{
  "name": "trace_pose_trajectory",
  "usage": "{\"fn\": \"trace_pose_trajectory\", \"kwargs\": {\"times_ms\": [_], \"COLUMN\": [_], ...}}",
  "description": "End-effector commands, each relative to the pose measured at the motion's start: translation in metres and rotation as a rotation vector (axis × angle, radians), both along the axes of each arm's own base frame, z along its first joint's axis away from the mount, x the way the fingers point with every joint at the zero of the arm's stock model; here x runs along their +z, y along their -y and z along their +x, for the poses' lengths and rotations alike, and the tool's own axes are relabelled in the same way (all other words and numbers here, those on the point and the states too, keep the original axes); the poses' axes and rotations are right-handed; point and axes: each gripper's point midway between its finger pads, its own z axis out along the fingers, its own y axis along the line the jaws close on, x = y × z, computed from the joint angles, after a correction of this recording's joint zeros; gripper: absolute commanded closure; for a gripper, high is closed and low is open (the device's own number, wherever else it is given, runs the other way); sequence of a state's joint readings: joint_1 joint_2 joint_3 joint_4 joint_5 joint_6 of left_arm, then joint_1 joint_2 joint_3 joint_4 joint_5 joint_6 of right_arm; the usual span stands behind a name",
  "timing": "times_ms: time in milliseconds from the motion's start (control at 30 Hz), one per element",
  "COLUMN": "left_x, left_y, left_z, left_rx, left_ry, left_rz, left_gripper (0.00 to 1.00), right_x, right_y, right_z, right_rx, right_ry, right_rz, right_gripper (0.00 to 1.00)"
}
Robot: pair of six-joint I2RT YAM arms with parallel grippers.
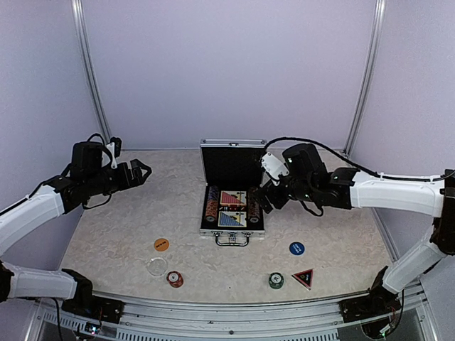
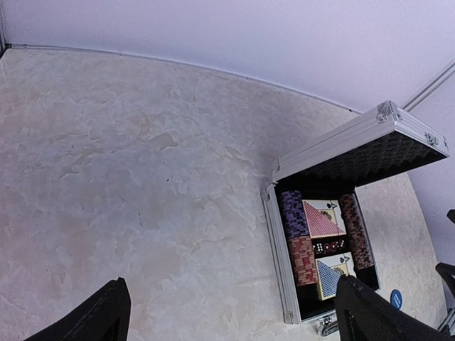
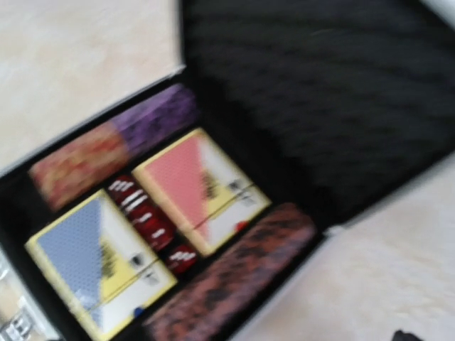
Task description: Pack up texas hold em set
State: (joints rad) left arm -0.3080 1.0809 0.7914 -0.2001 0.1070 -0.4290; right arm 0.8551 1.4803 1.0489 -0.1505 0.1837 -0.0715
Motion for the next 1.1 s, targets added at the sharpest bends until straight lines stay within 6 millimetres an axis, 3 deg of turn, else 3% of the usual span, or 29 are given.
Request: {"fn": "trace_pose_trajectory", "kwargs": {"times_ms": [0,567,833,1067], "left_x": [0.002,-0.004,-0.021,-0.033], "left_y": [0.005,0.028,0.028,0.043], "left_z": [-0.005,-0.033,-0.061,-0.088], "left_rx": [-0.021,-0.05,0.04,0.01], "left_ry": [-0.026,-0.127,-0.27,-0.349], "left_rz": [-0.031,0.024,0.089,0.062], "left_gripper": [0.01,0.01,0.01,0.01], "right_x": [0.022,0.015,0.006,-0.006], "right_y": [0.023,0.059,0.071,0.069], "right_z": [0.013,0.001,-0.001,0.004], "right_rx": [-0.169,-0.258,-0.3,-0.307], "right_ry": [0.055,-0.166,-0.15,-0.158], "right_rz": [0.012,0.271,0.275,0.256], "right_gripper": [0.0,0.0,0.0,0.0]}}
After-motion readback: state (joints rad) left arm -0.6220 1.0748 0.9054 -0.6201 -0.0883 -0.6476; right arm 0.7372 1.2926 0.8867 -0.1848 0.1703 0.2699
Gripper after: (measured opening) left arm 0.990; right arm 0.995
